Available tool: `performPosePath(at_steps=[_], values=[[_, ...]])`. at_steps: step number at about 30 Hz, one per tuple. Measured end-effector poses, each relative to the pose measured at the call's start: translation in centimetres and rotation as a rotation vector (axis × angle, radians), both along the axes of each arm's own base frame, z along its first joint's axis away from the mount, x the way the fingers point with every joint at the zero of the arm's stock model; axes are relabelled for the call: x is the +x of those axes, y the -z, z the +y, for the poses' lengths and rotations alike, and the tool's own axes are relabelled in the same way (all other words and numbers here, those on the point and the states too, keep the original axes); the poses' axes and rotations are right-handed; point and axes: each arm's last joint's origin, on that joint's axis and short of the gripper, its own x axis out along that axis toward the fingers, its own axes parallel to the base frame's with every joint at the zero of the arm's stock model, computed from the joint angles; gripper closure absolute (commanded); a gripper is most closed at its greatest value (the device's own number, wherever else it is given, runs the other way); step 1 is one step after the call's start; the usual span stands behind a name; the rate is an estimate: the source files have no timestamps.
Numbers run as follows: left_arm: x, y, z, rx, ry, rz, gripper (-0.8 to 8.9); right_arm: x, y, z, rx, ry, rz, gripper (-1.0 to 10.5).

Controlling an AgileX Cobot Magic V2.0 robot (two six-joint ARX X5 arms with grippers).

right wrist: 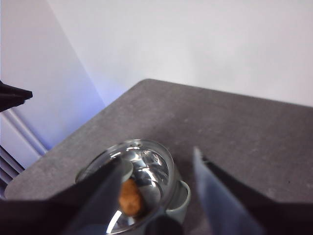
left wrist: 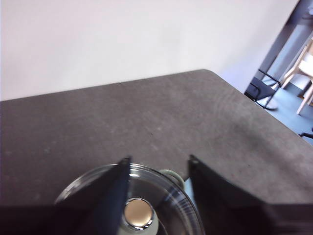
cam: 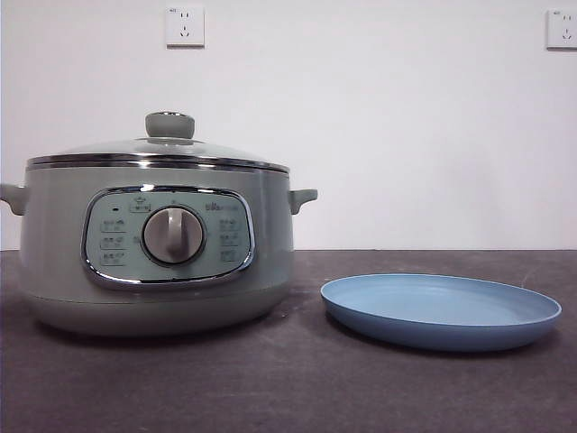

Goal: Take the potato out from the steamer,put the potato on the plate,close the lid

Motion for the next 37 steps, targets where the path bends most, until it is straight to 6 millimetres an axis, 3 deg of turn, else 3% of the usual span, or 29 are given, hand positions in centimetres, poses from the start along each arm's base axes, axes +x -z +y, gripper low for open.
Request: performPosePath(at_steps=[11,21,30,37], values=[[2.8,2.1,-3.2,0.098,-0.041,0.082,3.48,0.3,0.1,0.5,-0.045,0.081,-0.001,2.6],[6.1,6.7,-7.0,0.310,-0.060,0.254,3.49,0.2,0.2,0.6,-0.046,0.077,0.004,2.6],[8.9,10.5,-8.4,0.394,-0.039,0.371,3.50,0.2,0.2,0.6,-0.046,0.077,0.006,2.6],[9.9,12.4,-8.8,0.426,-0.028,0.449,3.50,0.2,0.2,0.6,-0.047,0.078,0.008,2.6]])
